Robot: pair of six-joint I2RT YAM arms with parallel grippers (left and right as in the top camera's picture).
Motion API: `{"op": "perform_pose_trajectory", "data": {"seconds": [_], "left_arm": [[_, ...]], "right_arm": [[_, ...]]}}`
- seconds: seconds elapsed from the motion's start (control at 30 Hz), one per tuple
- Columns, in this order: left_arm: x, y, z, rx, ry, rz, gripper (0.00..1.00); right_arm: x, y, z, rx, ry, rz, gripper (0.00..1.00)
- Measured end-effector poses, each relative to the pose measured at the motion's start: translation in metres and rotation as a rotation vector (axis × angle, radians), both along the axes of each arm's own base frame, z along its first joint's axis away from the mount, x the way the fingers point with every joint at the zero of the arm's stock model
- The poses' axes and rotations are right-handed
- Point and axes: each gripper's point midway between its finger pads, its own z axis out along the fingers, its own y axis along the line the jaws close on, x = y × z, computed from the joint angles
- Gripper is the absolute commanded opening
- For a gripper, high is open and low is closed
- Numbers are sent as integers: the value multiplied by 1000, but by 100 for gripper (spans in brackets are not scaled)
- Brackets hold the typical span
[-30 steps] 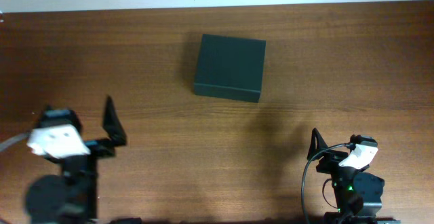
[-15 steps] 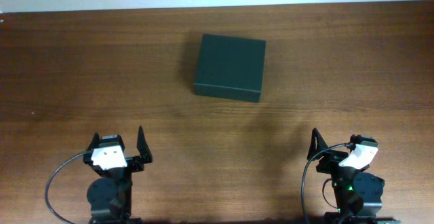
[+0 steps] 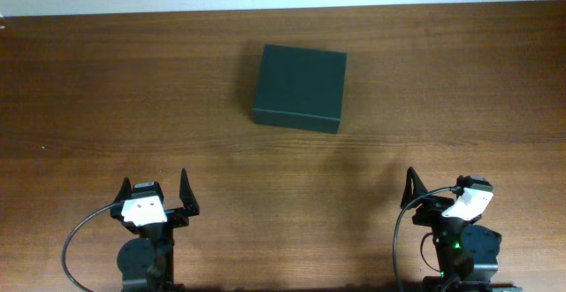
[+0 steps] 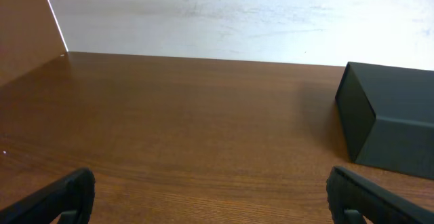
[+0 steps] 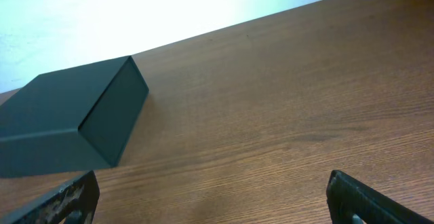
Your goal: Pack container
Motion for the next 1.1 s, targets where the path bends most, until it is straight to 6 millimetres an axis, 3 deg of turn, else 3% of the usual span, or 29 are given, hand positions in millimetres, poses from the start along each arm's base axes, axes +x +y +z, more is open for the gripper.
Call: {"op": "perform_pose_trajectory", "data": {"seconds": [0.5, 1.1], "left_arm": [[1, -15, 0, -12, -1, -86, 100], [2, -17, 0, -14, -1, -98, 100]], "right_arm": [[0, 0, 0, 1, 0, 0, 99], [0, 0, 0, 0, 0, 0, 99]]}}
